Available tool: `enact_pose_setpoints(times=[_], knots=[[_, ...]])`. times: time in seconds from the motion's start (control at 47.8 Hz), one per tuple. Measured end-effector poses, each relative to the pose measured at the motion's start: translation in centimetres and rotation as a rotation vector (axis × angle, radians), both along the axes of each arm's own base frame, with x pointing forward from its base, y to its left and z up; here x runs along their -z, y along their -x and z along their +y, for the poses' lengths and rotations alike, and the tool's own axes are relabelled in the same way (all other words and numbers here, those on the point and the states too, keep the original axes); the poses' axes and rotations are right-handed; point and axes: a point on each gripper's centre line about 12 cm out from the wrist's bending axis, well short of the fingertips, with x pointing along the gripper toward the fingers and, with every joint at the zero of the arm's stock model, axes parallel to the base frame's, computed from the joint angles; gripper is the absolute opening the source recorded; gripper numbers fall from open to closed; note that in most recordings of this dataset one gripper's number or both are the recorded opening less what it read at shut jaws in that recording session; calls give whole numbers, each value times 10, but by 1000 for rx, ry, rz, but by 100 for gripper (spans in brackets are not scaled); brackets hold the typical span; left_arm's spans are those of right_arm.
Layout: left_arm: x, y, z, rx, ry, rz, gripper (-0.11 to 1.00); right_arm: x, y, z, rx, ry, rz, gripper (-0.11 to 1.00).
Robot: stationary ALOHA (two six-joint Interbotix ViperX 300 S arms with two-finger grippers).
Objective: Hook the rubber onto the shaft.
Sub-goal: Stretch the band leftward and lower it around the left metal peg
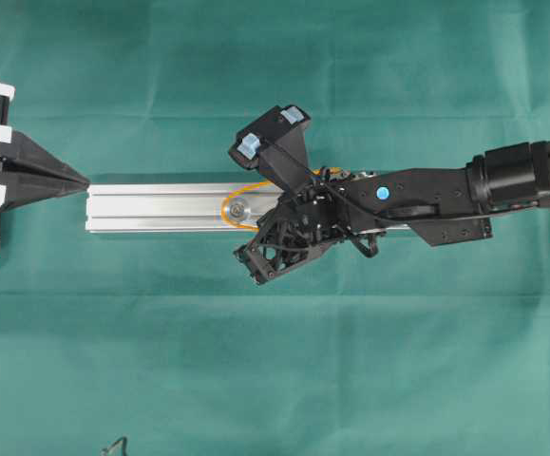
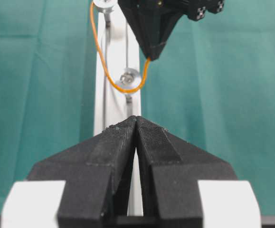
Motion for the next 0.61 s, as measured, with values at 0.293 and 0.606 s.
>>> enact_pose_setpoints(times=[0.293, 0.606], knots=[[0, 0, 0, 0, 0, 2, 0, 5, 4, -1, -1, 2, 15, 7], [0, 0, 0, 0, 0, 2, 0, 4, 8, -3, 3, 2, 18, 7]])
